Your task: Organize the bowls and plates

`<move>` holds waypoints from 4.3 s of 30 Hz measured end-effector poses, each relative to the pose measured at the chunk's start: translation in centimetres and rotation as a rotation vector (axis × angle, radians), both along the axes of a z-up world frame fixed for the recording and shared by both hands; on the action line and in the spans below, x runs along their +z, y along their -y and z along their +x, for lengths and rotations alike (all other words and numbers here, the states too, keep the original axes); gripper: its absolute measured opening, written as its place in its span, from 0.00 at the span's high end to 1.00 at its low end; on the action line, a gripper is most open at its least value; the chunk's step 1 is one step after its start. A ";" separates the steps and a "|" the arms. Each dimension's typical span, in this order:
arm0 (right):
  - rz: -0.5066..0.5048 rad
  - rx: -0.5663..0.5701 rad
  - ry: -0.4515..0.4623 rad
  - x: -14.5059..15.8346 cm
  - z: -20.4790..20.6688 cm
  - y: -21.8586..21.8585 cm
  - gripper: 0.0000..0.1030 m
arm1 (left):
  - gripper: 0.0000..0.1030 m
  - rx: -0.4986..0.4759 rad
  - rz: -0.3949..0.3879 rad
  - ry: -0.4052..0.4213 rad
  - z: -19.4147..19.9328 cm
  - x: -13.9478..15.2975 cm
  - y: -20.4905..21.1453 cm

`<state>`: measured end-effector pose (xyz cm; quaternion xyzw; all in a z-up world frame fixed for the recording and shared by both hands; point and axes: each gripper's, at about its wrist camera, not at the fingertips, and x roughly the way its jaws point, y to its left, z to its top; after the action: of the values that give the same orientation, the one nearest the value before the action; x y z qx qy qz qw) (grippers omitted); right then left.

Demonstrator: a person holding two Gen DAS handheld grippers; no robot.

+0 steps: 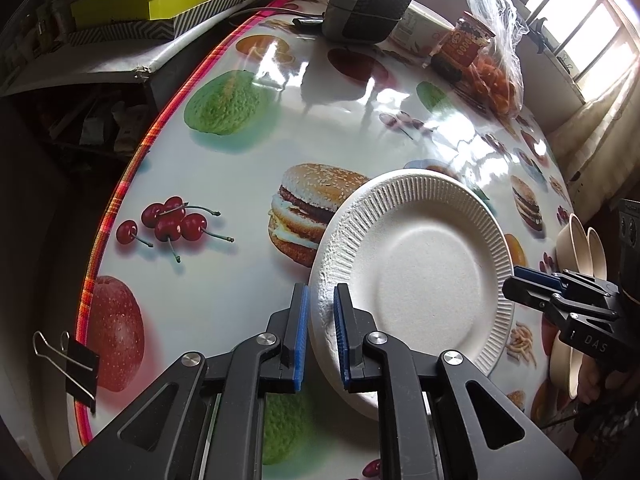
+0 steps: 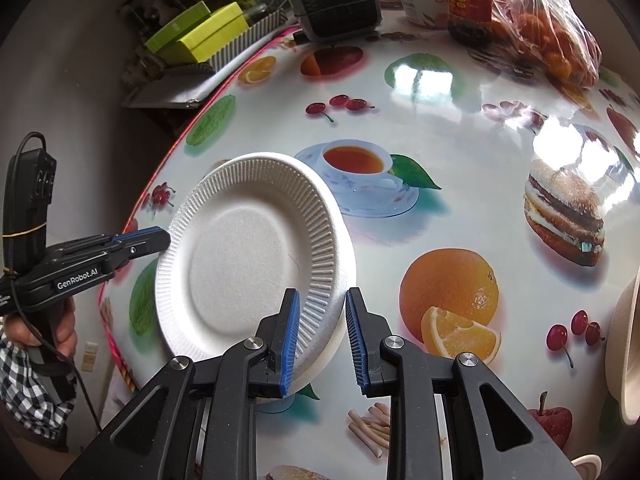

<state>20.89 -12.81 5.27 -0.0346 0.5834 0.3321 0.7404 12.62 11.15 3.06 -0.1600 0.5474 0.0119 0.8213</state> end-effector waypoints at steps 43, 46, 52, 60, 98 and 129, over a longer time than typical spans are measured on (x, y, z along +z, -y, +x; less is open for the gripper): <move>-0.002 -0.085 0.229 2.8 -1.9 1.6 0.40 | 0.57 0.020 0.231 0.247 -1.9 4.5 2.5; 0.005 -0.091 0.251 3.4 -2.4 2.0 0.40 | 0.57 0.005 0.227 0.264 -2.0 5.0 3.4; -0.012 -0.133 0.303 4.3 -2.9 3.1 0.40 | 0.57 -0.025 0.217 0.281 -1.8 5.6 5.2; -0.040 -0.195 0.354 5.2 -3.5 5.4 0.40 | 0.57 -0.084 0.216 0.293 -1.1 5.9 8.3; -0.100 -0.584 0.443 6.6 -4.3 22.4 0.40 | 0.57 -0.391 0.062 0.307 5.3 6.0 24.2; -0.028 -0.632 0.372 4.0 -3.1 27.3 0.51 | 0.60 -0.497 -0.058 0.214 11.1 2.3 30.6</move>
<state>17.83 -40.13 9.26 0.0774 0.4253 0.0668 0.8993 23.75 -19.49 5.37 -0.0443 0.4799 -0.2229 0.8474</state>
